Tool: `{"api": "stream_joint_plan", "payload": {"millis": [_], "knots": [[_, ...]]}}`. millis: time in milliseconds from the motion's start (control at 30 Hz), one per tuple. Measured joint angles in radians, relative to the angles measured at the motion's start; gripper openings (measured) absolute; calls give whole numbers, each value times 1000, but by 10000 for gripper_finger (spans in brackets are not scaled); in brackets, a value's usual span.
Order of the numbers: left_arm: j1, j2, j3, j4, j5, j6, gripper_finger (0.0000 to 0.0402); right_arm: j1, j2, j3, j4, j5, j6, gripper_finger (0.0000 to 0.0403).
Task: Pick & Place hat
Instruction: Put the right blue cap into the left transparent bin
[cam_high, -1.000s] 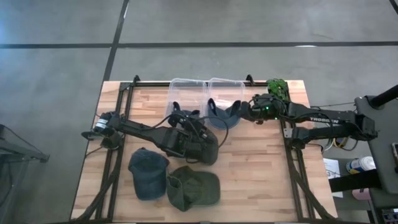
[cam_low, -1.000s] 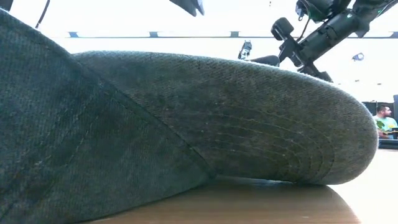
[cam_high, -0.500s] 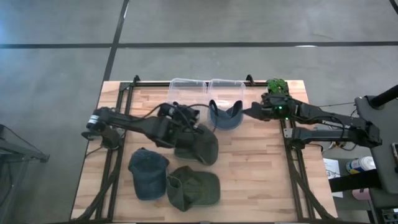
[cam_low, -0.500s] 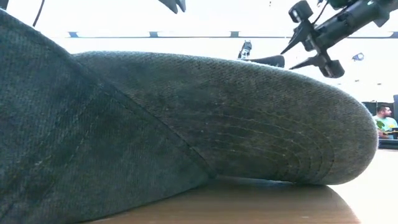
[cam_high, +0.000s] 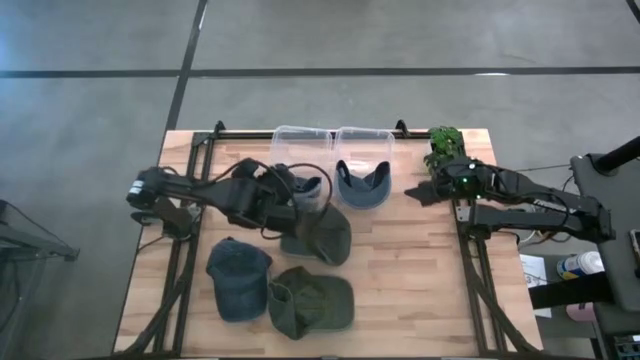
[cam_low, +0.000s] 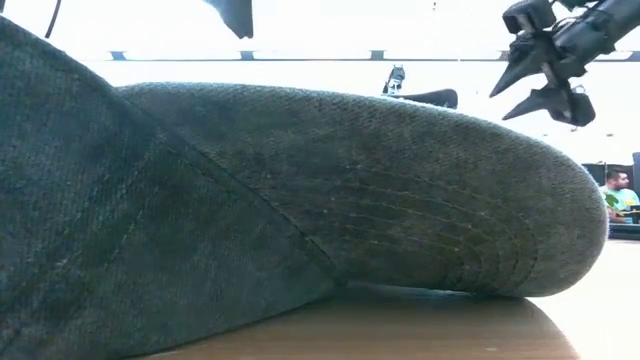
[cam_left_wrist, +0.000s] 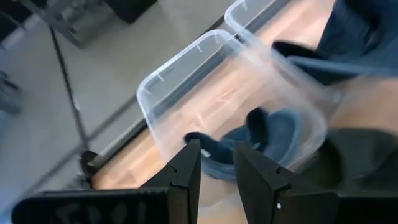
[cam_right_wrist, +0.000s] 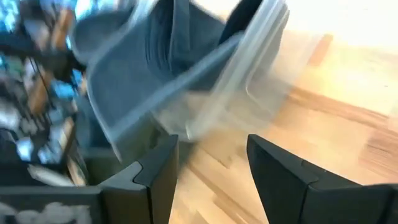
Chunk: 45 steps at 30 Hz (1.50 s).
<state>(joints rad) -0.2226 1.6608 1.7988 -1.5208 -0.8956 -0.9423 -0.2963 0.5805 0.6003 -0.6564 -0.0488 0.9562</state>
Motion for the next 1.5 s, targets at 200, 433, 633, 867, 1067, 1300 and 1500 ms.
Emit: {"api": "stream_joint_plan", "payload": {"millis": [200, 433, 633, 867, 1067, 1300, 1500], "knots": [[46, -8, -109, 2, -13, 111, 89, 30, -38, 0, -148, -12, -122, 183], [181, -98, -239, 88, 11, 103, 89, 28, -62, -27, -230, 49, -187, 182], [376, -258, -330, 424, -10, 303, 89, 26, -60, -97, -254, 53, -226, 180], [591, -338, -528, 971, 463, 754, 89, 24, -61, -108, -249, 83, -201, 178], [606, -266, -559, 1013, 601, 900, 89, 23, -60, -100, -250, 102, -204, 180], [510, -106, -362, 1012, 732, 1211, 89, 24, -62, -100, -252, 3, -223, 179], [350, 2, -189, 892, 710, 1395, 89, 45, -64, -99, -248, -82, -333, 178]]}}
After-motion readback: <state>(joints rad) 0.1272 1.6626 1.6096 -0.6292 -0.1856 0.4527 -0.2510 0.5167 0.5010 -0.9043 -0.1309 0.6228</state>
